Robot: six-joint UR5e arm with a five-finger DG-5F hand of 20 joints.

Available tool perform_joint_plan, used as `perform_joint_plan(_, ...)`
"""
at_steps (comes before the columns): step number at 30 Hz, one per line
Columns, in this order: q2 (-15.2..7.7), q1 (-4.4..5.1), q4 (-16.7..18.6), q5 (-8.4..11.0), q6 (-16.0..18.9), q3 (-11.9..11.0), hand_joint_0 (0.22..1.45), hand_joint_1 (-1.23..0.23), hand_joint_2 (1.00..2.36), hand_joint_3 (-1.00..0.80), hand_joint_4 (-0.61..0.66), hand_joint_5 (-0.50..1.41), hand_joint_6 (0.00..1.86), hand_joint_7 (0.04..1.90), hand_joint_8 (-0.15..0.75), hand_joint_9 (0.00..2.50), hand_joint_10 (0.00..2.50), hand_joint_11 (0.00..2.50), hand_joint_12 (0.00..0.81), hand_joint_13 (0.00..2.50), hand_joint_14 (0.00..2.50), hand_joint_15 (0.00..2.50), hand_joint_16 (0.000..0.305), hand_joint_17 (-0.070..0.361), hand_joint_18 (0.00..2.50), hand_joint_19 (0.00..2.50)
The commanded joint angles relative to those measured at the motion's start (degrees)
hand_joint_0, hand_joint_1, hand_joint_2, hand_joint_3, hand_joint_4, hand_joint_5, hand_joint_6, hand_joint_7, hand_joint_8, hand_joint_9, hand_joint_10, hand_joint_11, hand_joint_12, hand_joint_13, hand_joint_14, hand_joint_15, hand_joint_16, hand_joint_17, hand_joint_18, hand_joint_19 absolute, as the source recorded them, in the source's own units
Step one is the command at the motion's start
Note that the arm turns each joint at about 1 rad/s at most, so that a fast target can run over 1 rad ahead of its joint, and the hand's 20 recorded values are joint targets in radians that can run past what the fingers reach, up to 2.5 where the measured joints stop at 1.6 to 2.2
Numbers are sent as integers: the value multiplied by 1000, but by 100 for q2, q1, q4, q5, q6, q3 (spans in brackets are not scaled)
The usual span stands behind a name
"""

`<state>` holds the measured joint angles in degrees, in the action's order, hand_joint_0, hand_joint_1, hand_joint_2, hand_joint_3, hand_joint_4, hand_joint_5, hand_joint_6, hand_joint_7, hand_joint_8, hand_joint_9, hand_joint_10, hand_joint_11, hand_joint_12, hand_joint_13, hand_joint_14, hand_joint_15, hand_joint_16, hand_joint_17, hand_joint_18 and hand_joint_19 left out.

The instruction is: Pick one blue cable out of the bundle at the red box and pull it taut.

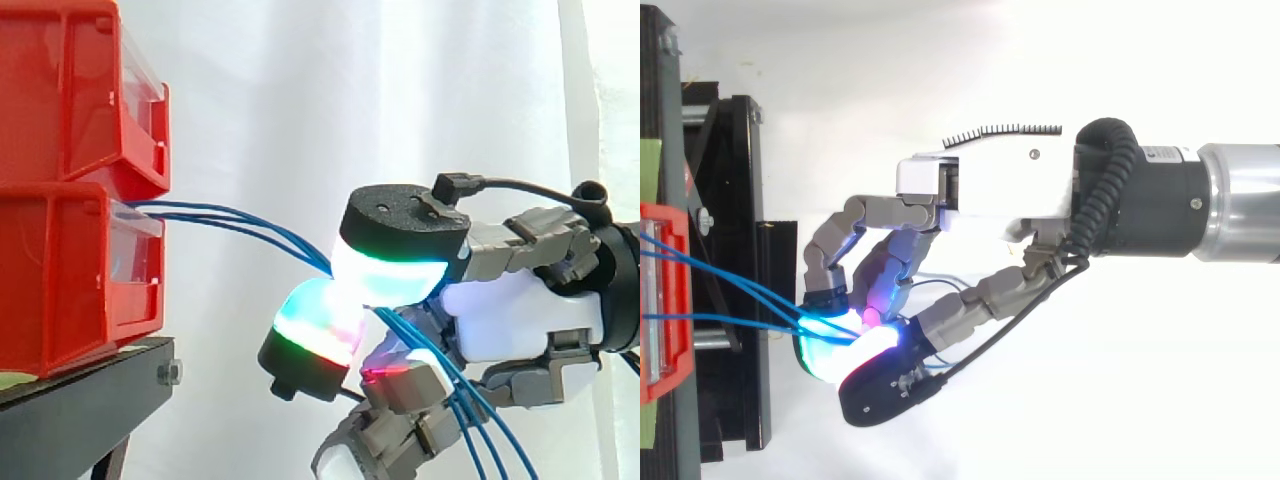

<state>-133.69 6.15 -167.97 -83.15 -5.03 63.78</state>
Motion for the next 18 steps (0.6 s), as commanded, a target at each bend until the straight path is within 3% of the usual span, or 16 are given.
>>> perform_joint_plan(1, 1, 0, 1, 1, 2, 3, 710, -914, 1019, -200, 12, -146, 920, 1080, 435, 1192, 6, 1148, 401, 851, 12, 371, 56, 127, 648, 226)
perform_joint_plan(6, 1, 0, 1, 1, 2, -6, 783, -925, 1000, -500, 35, -151, 900, 1031, 433, 1182, 7, 1145, 397, 858, 12, 366, 56, 126, 653, 198)
perform_joint_plan(9, 1, 0, 1, 1, 2, 3, 702, -932, 1000, -500, 195, -145, 871, 946, 425, 1167, 8, 1125, 390, 844, 12, 366, 56, 126, 652, 196)
perform_joint_plan(11, 1, 0, 1, 1, 2, -6, 594, -913, 1000, -500, 217, -137, 861, 922, 419, 1159, 8, 1119, 391, 832, 12, 383, 56, 126, 632, 219)
perform_joint_plan(14, 1, 0, 10, 1, 2, 3, 474, -767, 1000, -500, 205, -137, 866, 876, 454, 1165, 4, 1082, 432, 836, 11, 380, 64, 144, 636, 243)
perform_joint_plan(18, -8, -9, 19, 1, 20, 3, 508, -566, 1000, -500, 168, -139, 861, 886, 438, 1154, 5, 1073, 430, 809, 11, 381, 62, 140, 594, 292)
